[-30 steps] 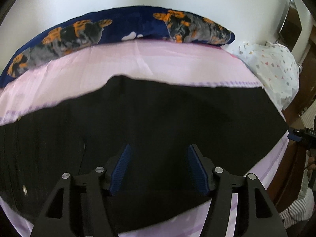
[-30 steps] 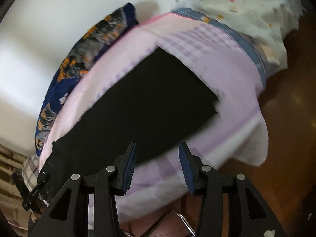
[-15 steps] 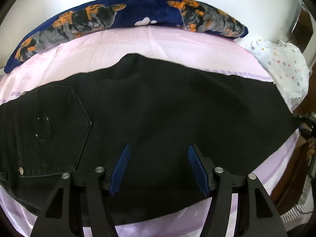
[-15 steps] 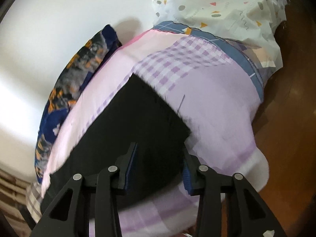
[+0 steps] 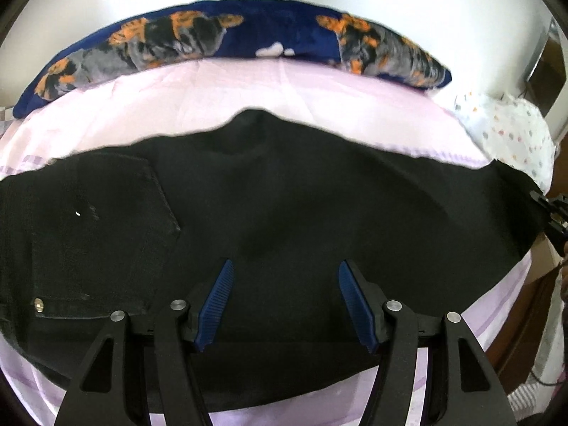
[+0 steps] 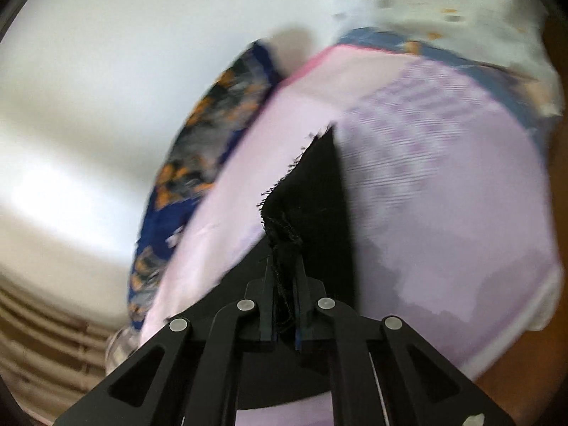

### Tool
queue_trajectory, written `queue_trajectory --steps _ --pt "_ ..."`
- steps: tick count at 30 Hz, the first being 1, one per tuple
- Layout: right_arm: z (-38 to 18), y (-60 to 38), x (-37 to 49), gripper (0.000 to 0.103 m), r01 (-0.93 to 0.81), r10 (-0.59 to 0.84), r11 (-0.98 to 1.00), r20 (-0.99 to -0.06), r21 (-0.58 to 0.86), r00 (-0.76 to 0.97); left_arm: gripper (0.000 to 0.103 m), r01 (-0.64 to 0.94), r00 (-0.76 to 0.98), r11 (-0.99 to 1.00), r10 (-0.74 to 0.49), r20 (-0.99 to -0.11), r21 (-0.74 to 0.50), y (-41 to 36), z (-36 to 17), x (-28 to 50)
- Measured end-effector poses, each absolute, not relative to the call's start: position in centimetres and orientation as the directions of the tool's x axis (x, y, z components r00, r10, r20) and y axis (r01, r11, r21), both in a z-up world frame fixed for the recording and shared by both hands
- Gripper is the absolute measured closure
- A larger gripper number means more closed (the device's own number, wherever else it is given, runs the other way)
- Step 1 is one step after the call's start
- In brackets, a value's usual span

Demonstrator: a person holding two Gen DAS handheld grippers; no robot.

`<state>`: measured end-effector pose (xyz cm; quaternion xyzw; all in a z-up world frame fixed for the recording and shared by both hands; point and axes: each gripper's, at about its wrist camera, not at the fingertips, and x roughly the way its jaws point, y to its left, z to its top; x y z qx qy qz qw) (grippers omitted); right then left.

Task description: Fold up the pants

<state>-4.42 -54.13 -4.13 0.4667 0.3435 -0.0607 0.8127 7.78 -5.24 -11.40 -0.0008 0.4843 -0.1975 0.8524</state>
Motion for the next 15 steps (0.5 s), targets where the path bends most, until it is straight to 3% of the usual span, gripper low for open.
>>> queue_trajectory --steps 7,15 --pt "-1.9 -43.4 3.2 0.096 0.202 0.451 0.618 -0.553 0.76 0.7 0.04 0.309 0.512 0.921 -0.371 -0.775 -0.237 -2.0 -8.2 7.2" --pt "-3.9 -28.5 8.8 0.096 0.0 0.639 0.685 -0.6 0.729 0.481 0.039 0.248 0.55 0.927 -0.374 -0.747 -0.281 2.4 -6.7 6.4"
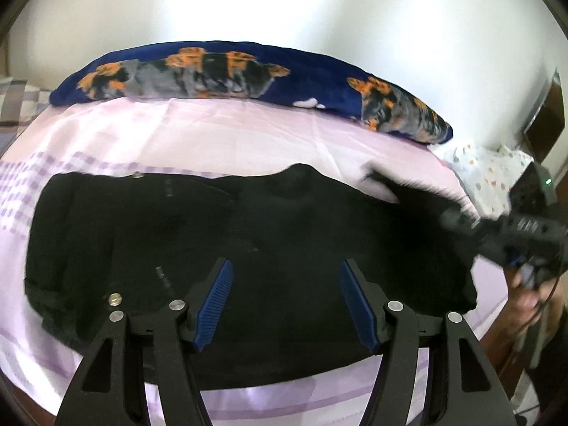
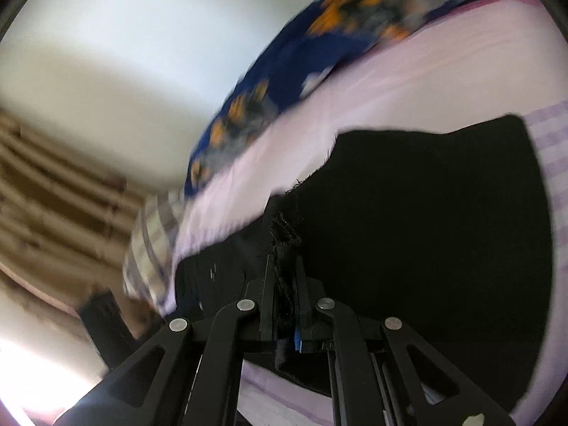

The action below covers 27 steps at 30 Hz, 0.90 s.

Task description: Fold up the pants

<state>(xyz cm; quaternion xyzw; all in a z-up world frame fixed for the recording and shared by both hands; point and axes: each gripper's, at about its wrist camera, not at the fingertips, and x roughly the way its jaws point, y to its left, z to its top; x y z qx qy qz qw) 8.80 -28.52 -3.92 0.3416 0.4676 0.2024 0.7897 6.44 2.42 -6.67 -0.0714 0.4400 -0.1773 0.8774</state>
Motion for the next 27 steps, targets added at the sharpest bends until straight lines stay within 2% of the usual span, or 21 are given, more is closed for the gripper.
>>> queue_trajectory --steps 5,7,11,12,15,22,24,27 --pt "-6.6 -21.9 8.8 0.095 -0.107 0.632 0.762 -0.697 0.639 0.339 0.039 0.234 0.543 0.917 -0.398 -0.739 -0.323 4.2 -6.5 6.1" --pt "-7.2 -20.1 8.1 0.091 -0.163 0.595 0.802 -0.745 0.574 0.303 0.039 0.236 0.535 0.911 -0.412 -0.737 -0.338 4.4 -6.5 6.1" --pt "-7.5 -18.4 7.0 0.065 -0.215 0.607 0.794 -0.76 0.569 0.231 0.039 0.241 0.505 0.892 -0.452 -0.735 -0.382 4.5 -7.0 6.3" --pt "-7.3 -18.5 6.6 0.063 -0.218 0.616 0.787 -0.755 0.577 0.226 0.039 0.243 0.493 0.886 -0.464 -0.736 -0.395 4.4 -7.1 6.4" --pt "-6.0 -20.0 5.9 0.062 -0.188 0.617 0.786 -0.734 0.589 0.285 0.039 0.252 0.444 0.855 -0.519 -0.73 -0.454 4.0 -7.5 6.7" --pt "-3.2 -27.9 4.6 0.054 0.047 0.513 0.774 -0.67 0.631 0.536 0.039 0.23 0.266 0.764 -0.645 -0.716 -0.603 1.7 -9.5 8.3" --pt "-2.9 -29.7 4.3 0.049 0.105 0.474 0.761 -0.659 0.64 0.584 0.039 0.183 0.199 0.739 -0.674 -0.711 -0.649 0.9 -10.5 9.1" --pt "-2.9 -31.4 4.2 0.049 0.159 0.445 0.735 -0.645 0.66 0.622 0.039 0.081 0.121 0.723 -0.69 -0.713 -0.686 0.2 -12.2 10.2"
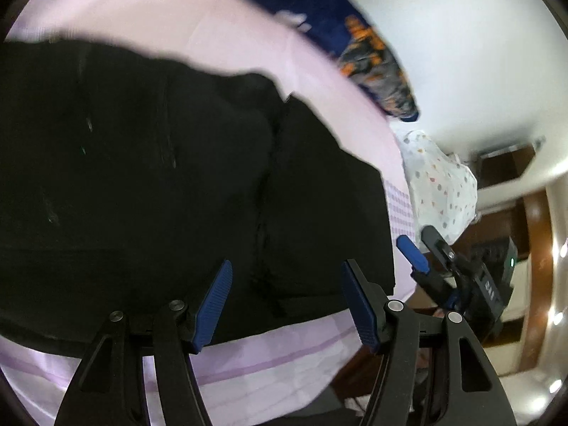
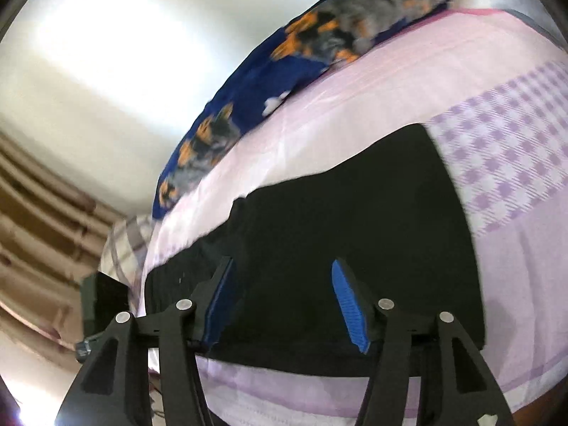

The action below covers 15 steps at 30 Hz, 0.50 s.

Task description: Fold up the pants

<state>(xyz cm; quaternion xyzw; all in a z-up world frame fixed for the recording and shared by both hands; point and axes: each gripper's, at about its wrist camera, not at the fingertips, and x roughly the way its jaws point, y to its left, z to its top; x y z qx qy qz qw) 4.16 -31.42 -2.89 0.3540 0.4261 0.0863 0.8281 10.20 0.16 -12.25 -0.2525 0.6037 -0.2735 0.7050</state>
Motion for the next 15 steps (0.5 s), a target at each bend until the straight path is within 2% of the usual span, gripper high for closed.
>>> queue_trajectory --steps 4,15 --pt "-3.4 -32.3 4.2 0.049 0.189 0.43 0.724 -0.649 0.663 0.628 0.04 -0.003 0.07 0.727 -0.685 -0.725 -0.687 -0.5 -13.7 11.0" --pt "-4.2 -32.5 4.5 0.048 0.196 0.456 0.694 -0.633 0.693 0.625 0.04 -0.083 0.003 0.702 -0.71 -0.704 -0.708 -2.5 -15.1 10.8"
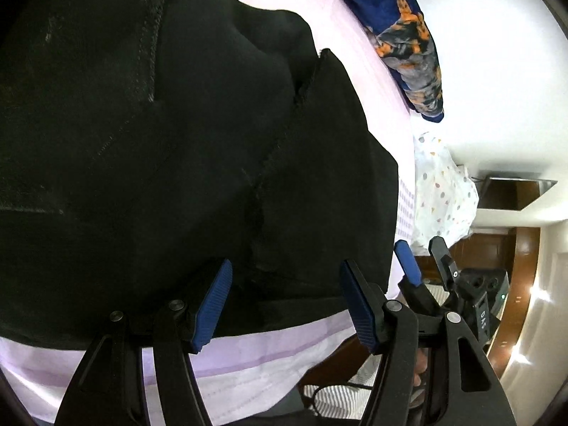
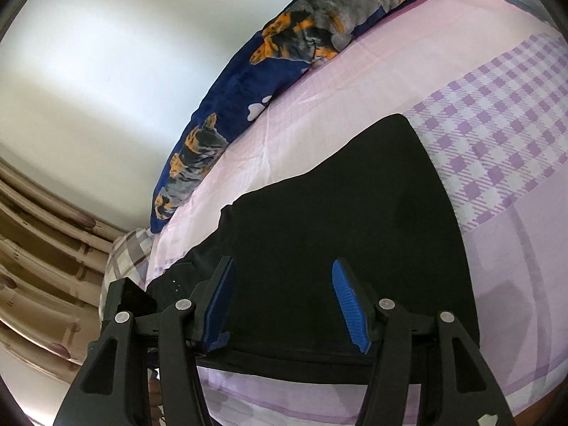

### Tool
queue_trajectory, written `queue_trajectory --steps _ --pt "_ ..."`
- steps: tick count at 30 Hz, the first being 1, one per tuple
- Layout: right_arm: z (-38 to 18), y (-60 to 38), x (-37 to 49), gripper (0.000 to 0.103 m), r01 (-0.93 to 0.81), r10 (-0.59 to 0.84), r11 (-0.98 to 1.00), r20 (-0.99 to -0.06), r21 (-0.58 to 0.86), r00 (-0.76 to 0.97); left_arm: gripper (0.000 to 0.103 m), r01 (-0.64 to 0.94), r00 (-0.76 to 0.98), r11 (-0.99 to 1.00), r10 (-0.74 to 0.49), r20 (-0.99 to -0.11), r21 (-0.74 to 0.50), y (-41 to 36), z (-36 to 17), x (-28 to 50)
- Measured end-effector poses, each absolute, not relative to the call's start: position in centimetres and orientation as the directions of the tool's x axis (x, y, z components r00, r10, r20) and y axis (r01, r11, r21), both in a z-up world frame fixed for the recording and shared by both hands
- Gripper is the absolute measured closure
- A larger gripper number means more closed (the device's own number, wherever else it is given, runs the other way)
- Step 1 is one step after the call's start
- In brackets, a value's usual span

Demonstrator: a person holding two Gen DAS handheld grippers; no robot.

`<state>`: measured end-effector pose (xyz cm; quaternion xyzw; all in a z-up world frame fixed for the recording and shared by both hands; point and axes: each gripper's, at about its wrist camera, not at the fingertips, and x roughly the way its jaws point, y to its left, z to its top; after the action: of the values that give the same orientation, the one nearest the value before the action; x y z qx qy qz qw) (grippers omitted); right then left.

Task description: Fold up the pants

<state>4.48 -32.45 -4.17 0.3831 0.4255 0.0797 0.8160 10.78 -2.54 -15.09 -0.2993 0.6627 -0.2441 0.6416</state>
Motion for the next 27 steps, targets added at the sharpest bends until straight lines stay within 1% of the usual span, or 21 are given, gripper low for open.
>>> queue_trajectory --steps 3,5,6,7,8,9,10,12,14,16,19,21,23,25,27 --pt "-4.2 -32.5 4.4 0.047 0.192 0.459 0.691 -0.628 0.697 0.629 0.04 -0.103 -0.044 0.683 -0.729 -0.683 -0.723 -3.4 -15.6 10.3" --pt "-4.2 -32.4 4.4 0.047 0.191 0.461 0.691 -0.629 0.697 0.627 0.04 -0.088 -0.043 0.692 -0.721 -0.691 -0.717 -4.0 -15.4 10.1" --pt "-4.3 -32.3 4.4 0.047 0.189 0.463 0.69 -0.627 0.699 0.626 0.044 -0.084 -0.04 0.697 -0.716 -0.697 -0.712 -4.2 -15.3 10.1" --pt "-4.3 -32.3 4.4 0.047 0.19 0.462 0.691 -0.629 0.697 0.625 0.066 -0.089 -0.039 0.701 -0.712 -0.701 -0.708 -4.3 -15.4 10.1" --pt "-4.3 -32.2 4.4 0.047 0.192 0.46 0.694 -0.632 0.694 0.624 0.079 -0.105 -0.057 0.705 -0.708 -0.704 -0.701 -4.6 -15.9 10.2" --pt "-4.3 -32.1 4.4 0.047 0.19 0.461 0.695 -0.633 0.694 0.622 0.092 -0.129 -0.084 0.715 -0.699 -0.711 -0.687 -4.9 -16.6 10.1" --pt "-4.3 -32.1 4.4 0.047 0.19 0.462 0.696 -0.634 0.693 0.621 0.097 -0.145 -0.092 0.712 -0.701 -0.707 -0.687 -5.0 -17.1 9.9" --pt "-4.2 -32.1 4.4 0.047 0.193 0.455 0.699 -0.636 0.689 0.623 0.098 -0.125 -0.07 0.723 -0.69 -0.721 -0.68 -5.1 -16.7 9.6" --pt "-4.1 -32.3 4.2 0.047 0.197 0.446 0.7 -0.636 0.686 0.63 0.098 -0.06 -0.034 0.736 -0.676 -0.736 -0.674 -5.4 -15.0 9.0" --pt "-4.2 -32.5 4.2 0.047 0.212 0.439 0.695 -0.639 0.687 0.632 0.098 -0.001 -0.009 0.732 -0.682 -0.731 -0.682 -5.4 -13.0 8.4" --pt "-4.6 -32.8 4.1 0.047 0.232 0.437 0.684 -0.643 0.692 0.629 0.098 0.038 0.012 0.734 -0.678 -0.735 -0.678 -5.2 -11.6 7.6" --pt "-4.8 -32.9 4.2 0.047 0.242 0.43 0.687 -0.652 0.685 0.624 0.098 0.029 0.0 0.756 -0.654 -0.757 -0.653 -4.9 -12.2 7.2" --pt "-5.0 -32.7 4.3 0.047 0.253 0.417 0.701 -0.67 0.667 0.614 0.098 -0.007 -0.027 0.781 -0.624 -0.781 -0.624 -4.3 -14.0 7.0" --pt "-5.3 -32.6 4.3 0.047 0.269 0.395 0.722 -0.699 0.637 0.596 0.098 -0.039 -0.034 0.777 -0.63 -0.776 -0.629 -4.3 -15.1 7.2" --pt "-5.8 -32.6 4.4 0.047 0.285 0.388 0.729 -0.718 0.623 0.578 0.098 -0.038 -0.03 0.777 -0.629 -0.777 -0.628 -4.3 -15.0 7.3"
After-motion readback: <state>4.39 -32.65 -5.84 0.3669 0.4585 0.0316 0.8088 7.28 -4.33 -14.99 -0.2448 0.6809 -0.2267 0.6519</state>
